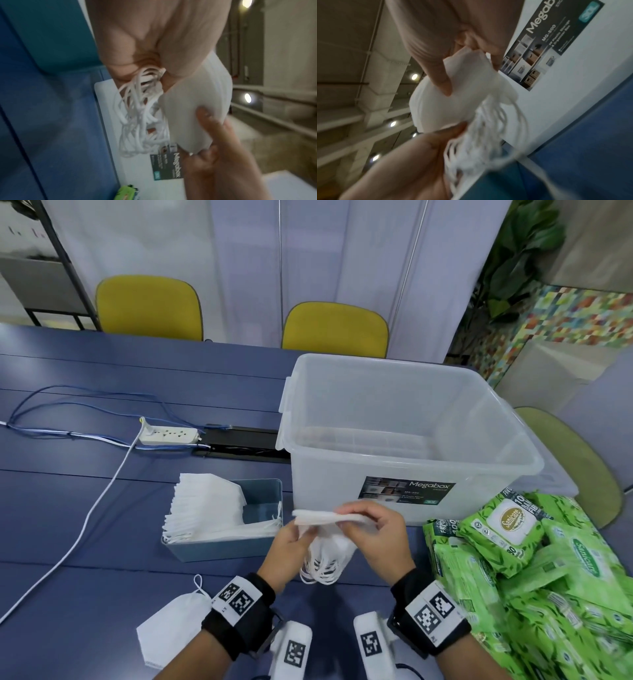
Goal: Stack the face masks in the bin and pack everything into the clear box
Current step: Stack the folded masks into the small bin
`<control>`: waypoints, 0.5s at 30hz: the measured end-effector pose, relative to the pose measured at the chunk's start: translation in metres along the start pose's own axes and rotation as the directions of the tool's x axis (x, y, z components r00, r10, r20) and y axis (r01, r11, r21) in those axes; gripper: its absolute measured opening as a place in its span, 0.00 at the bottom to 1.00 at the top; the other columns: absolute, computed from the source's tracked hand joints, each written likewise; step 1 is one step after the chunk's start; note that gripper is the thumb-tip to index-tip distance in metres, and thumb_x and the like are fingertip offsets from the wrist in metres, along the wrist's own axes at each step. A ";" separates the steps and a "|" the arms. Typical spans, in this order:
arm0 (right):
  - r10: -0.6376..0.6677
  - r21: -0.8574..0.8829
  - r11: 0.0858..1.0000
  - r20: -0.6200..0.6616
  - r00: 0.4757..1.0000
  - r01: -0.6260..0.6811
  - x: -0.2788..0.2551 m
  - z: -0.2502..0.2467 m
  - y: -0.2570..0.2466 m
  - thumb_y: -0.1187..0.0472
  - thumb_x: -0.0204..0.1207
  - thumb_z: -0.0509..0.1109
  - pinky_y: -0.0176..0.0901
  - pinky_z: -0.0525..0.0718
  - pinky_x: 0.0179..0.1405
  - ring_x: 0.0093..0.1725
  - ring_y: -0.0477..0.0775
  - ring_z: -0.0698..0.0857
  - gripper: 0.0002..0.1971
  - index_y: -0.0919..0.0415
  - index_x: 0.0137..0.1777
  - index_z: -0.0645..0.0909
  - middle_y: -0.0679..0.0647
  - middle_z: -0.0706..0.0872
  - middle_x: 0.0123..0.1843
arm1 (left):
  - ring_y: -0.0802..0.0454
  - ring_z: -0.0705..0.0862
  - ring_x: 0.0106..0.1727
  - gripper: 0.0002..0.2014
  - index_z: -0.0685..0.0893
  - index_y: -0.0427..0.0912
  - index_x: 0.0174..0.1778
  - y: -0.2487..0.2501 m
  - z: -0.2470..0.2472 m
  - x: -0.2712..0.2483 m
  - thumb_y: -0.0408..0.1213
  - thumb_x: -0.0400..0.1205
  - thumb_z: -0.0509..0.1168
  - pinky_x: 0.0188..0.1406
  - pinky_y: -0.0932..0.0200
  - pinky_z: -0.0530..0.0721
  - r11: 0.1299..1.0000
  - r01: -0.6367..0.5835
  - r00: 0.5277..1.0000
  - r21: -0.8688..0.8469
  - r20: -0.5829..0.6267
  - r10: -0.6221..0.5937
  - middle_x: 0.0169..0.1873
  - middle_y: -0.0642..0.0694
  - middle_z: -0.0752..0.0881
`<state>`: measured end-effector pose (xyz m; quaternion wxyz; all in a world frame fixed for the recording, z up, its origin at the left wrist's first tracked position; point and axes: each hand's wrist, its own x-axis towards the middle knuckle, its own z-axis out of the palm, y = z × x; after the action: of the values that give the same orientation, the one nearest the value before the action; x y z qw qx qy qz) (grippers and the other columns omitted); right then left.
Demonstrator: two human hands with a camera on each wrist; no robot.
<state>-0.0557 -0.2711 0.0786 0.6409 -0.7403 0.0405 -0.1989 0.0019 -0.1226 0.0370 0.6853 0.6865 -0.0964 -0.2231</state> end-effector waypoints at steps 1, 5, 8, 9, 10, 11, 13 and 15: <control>-0.032 -0.019 0.999 0.037 0.999 0.032 -0.003 0.003 0.001 0.76 0.65 0.74 0.29 0.81 0.49 0.45 0.40 0.88 0.13 0.56 0.38 0.88 0.45 0.91 0.41 | 0.45 0.86 0.55 0.10 0.84 0.33 0.56 0.002 -0.001 0.001 0.25 0.84 0.60 0.55 0.60 0.84 0.997 0.028 1.000 -0.068 -0.008 -0.028 0.52 0.39 0.89; -0.118 -0.201 0.969 0.129 0.985 0.143 -0.008 0.010 0.017 0.75 0.63 0.72 0.36 0.82 0.58 0.55 0.42 0.87 0.16 0.51 0.39 0.88 0.42 0.91 0.49 | 0.40 0.86 0.47 0.16 0.82 0.29 0.55 0.020 -0.006 0.001 0.38 0.86 0.54 0.46 0.50 0.85 0.798 0.216 0.963 -0.562 -0.011 -0.268 0.49 0.31 0.86; -0.139 -0.288 0.939 0.183 0.973 0.188 -0.004 0.018 0.022 0.63 0.63 0.69 0.42 0.80 0.62 0.60 0.37 0.83 0.12 0.48 0.44 0.86 0.32 0.88 0.52 | 0.40 0.88 0.46 0.29 0.81 0.29 0.58 0.028 -0.019 0.001 0.53 0.87 0.48 0.40 0.52 0.88 0.683 0.310 0.939 -0.661 0.100 -0.329 0.51 0.31 0.87; -0.145 -0.301 0.931 0.215 0.966 0.207 -0.003 0.021 0.022 0.60 0.63 0.69 0.43 0.80 0.62 0.60 0.35 0.82 0.10 0.49 0.43 0.87 0.30 0.88 0.51 | 0.41 0.89 0.45 0.29 0.82 0.29 0.58 0.030 -0.023 0.000 0.54 0.87 0.49 0.38 0.53 0.88 0.688 0.314 0.942 -0.655 0.126 -0.311 0.51 0.31 0.87; -0.153 -0.321 0.918 0.258 0.954 0.234 -0.001 0.024 0.022 0.57 0.64 0.70 0.44 0.79 0.63 0.61 0.33 0.81 0.09 0.49 0.44 0.87 0.29 0.86 0.51 | 0.42 0.89 0.44 0.27 0.82 0.29 0.58 0.031 -0.027 -0.001 0.50 0.87 0.50 0.36 0.55 0.88 0.709 0.305 0.948 -0.635 0.134 -0.288 0.51 0.31 0.88; -0.158 -0.347 0.900 0.307 0.939 0.264 0.000 0.028 0.022 0.54 0.65 0.73 0.45 0.78 0.64 0.61 0.33 0.80 0.10 0.51 0.46 0.86 0.31 0.85 0.54 | 0.43 0.89 0.44 0.22 0.83 0.29 0.58 0.032 -0.031 -0.001 0.45 0.87 0.52 0.35 0.56 0.87 0.744 0.289 0.955 -0.602 0.123 -0.271 0.50 0.32 0.87; -0.157 -0.394 0.859 0.405 0.901 0.327 0.003 0.034 0.022 0.49 0.64 0.78 0.46 0.75 0.65 0.61 0.35 0.78 0.17 0.51 0.52 0.83 0.35 0.83 0.57 | 0.44 0.88 0.44 0.14 0.81 0.28 0.59 0.031 -0.040 -0.001 0.32 0.86 0.55 0.37 0.56 0.87 0.801 0.252 0.965 -0.544 0.075 -0.253 0.51 0.32 0.86; -0.133 -0.454 0.808 0.479 0.868 0.375 0.006 0.043 0.024 0.45 0.63 0.77 0.49 0.69 0.70 0.61 0.36 0.76 0.22 0.50 0.55 0.79 0.39 0.81 0.59 | 0.44 0.87 0.43 0.13 0.79 0.27 0.61 0.029 -0.049 0.000 0.25 0.84 0.56 0.37 0.56 0.86 0.829 0.223 0.966 -0.513 0.004 -0.257 0.49 0.33 0.86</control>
<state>-0.0310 -0.2373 0.0527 0.3692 -0.9121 -0.1481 -0.0997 0.0286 -0.0797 0.0634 0.8113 0.4947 0.0752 -0.3022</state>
